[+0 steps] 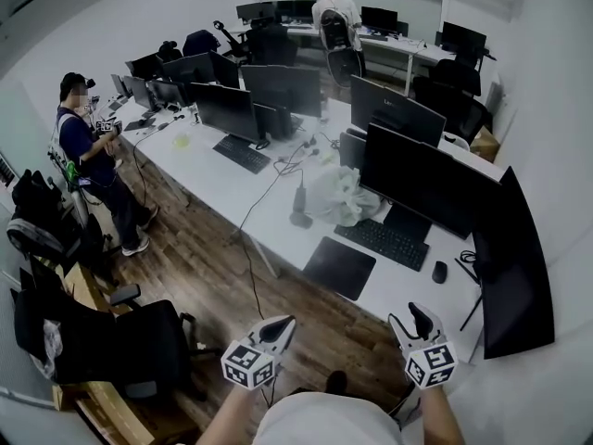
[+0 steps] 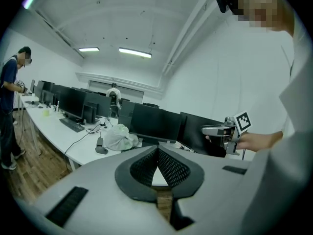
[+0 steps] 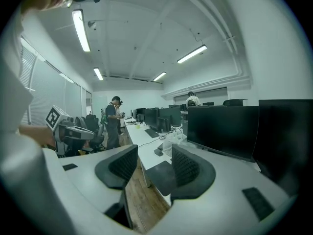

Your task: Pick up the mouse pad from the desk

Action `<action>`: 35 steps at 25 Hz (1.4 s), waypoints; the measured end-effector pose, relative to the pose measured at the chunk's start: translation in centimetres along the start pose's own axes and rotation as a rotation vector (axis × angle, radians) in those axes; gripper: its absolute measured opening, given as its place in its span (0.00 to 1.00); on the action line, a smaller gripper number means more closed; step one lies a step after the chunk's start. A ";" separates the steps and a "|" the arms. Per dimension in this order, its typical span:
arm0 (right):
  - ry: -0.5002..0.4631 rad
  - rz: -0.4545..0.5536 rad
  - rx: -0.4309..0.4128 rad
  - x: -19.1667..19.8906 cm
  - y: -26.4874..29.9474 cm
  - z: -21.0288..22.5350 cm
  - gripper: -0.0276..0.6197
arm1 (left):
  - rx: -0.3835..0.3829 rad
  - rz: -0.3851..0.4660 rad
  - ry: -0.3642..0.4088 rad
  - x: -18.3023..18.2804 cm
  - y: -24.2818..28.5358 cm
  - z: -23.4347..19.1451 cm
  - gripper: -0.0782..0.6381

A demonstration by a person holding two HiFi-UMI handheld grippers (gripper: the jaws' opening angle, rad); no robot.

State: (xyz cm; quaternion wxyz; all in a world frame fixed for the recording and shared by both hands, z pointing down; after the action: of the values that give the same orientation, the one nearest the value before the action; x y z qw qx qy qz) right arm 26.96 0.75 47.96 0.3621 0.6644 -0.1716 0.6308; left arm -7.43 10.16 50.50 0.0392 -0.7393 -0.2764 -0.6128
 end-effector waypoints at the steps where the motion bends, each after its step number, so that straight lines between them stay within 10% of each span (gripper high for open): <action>1: 0.000 -0.002 -0.007 0.0 0.4 0.5 0.40 | -0.004 0.000 0.001 -0.2 0.5 0.0 0.13; 20: 0.051 -0.111 -0.033 1.8 8.6 4.4 0.40 | -0.019 -0.060 -0.015 -1.5 7.6 -5.6 0.13; 35: 0.125 -0.245 0.088 3.0 19.9 6.3 0.42 | 0.123 -0.158 0.009 -2.5 17.4 -17.2 0.13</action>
State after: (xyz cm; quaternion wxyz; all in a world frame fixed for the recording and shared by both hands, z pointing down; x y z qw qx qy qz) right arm 18.23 -16.45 56.51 0.4171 0.6552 -0.0386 0.6287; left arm -14.94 -12.25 57.24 0.0371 -0.7086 -0.3708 -0.5992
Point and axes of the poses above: the fingertips, and each gripper's own axes: y forward along the fingers, z to its right, x out of its underside, the point moved 10 cm from there along -y, backward along the fingers
